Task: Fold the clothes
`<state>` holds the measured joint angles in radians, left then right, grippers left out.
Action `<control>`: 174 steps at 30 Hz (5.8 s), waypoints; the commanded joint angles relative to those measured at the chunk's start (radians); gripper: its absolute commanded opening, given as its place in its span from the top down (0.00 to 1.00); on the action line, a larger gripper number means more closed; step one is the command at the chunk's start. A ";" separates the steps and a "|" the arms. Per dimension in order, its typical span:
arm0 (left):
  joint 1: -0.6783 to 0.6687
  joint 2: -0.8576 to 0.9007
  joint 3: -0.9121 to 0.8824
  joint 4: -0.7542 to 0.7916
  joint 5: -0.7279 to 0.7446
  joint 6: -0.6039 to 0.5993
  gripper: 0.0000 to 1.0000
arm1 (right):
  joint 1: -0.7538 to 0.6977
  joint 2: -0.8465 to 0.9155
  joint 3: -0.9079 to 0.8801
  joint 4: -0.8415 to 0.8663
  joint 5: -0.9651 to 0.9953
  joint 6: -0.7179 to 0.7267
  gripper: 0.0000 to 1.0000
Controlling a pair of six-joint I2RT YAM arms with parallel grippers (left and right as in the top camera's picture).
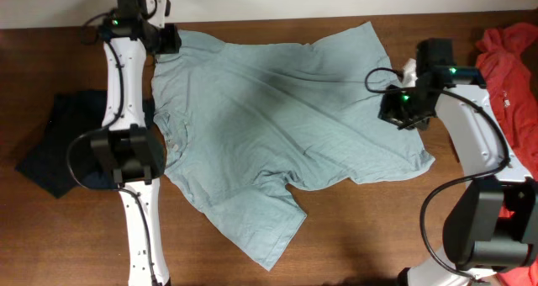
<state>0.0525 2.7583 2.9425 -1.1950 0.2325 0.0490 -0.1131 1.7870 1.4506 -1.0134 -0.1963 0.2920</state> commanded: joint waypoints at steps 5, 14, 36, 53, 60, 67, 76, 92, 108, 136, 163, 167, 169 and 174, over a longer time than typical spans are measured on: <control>-0.033 -0.135 0.195 -0.429 0.101 0.021 0.57 | -0.125 -0.013 -0.071 -0.049 0.074 0.045 0.53; -0.139 -0.304 0.173 -0.493 0.061 -0.017 0.73 | -0.191 -0.013 -0.152 -0.066 0.070 0.064 0.53; -0.438 -0.917 -1.333 -0.304 -0.123 -0.189 0.66 | -0.189 -0.013 -0.152 -0.064 0.070 0.064 0.52; -0.447 -0.956 -1.930 0.108 -0.050 -0.405 0.70 | -0.189 -0.013 -0.152 -0.062 0.074 0.056 0.52; -0.447 -0.978 -2.020 0.201 -0.049 -0.457 0.55 | -0.189 -0.013 -0.152 -0.062 0.074 0.056 0.52; -0.447 -1.001 -2.042 0.190 -0.034 -0.464 0.54 | -0.189 -0.013 -0.152 -0.072 0.075 0.038 0.52; -0.447 -1.144 -2.043 0.142 -0.082 -0.486 0.46 | -0.189 -0.013 -0.152 -0.072 0.074 0.038 0.52; -0.447 -1.143 -2.159 0.320 -0.109 -0.520 0.43 | -0.189 -0.013 -0.152 -0.072 0.074 0.038 0.52; -0.447 -1.146 -2.159 0.200 -0.145 -0.520 1.00 | -0.189 -0.013 -0.152 -0.061 0.078 0.019 0.52; -0.071 -1.386 -2.156 0.053 -0.143 -0.503 0.99 | -0.190 -0.013 -0.517 0.304 0.151 0.229 0.66; -0.071 -1.386 -2.128 0.053 -0.151 -0.502 0.99 | -0.257 -0.172 -0.534 -0.023 0.391 0.510 0.96; -0.071 -1.386 -2.122 0.054 -0.151 -0.499 0.99 | -0.257 -0.193 -0.534 0.006 0.399 0.493 0.96; -0.071 -1.386 -2.116 0.053 -0.151 -0.491 0.97 | -0.257 -0.209 -0.534 0.025 0.399 0.467 0.96; -0.071 -1.386 -2.067 0.037 -0.174 -0.466 0.65 | -0.257 -0.276 -0.532 0.037 0.391 0.445 0.78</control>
<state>-0.0246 1.3872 0.8211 -1.1481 0.0772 -0.4423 -0.3614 1.5734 0.9176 -0.9749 0.1684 0.7486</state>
